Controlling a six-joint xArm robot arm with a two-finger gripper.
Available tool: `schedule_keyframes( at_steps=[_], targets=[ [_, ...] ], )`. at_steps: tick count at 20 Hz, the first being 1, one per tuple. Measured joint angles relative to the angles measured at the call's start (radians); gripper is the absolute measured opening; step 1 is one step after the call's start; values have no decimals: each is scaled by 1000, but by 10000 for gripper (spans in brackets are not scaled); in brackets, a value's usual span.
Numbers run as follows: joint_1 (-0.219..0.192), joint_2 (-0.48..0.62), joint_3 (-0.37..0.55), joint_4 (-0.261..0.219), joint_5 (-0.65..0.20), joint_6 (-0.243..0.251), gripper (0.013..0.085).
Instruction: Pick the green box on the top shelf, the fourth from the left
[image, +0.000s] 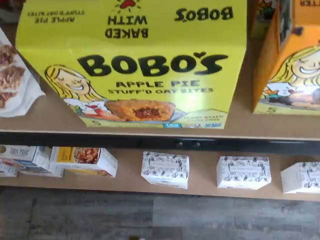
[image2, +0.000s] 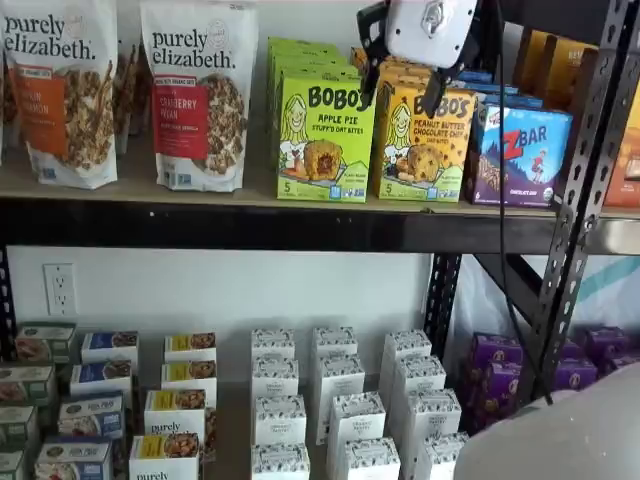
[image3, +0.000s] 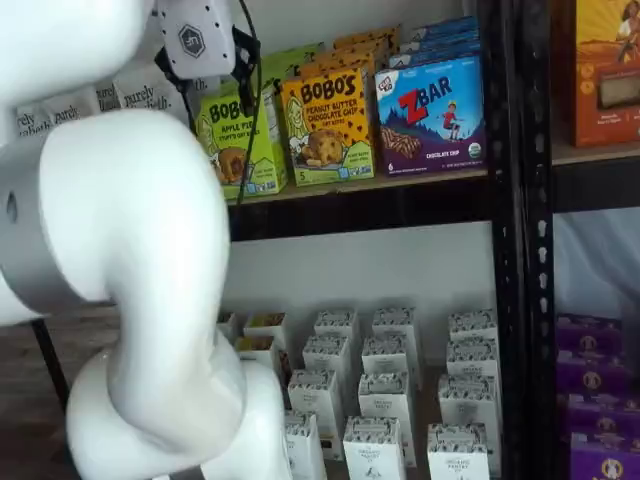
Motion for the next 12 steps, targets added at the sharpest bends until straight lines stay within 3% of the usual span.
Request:
schedule_keyframes(
  at_steps=[5,12],
  targets=[
    [16,32,-28,4,-17,14,850],
    [49,74,-59,-24,-72,42,850]
  ],
)
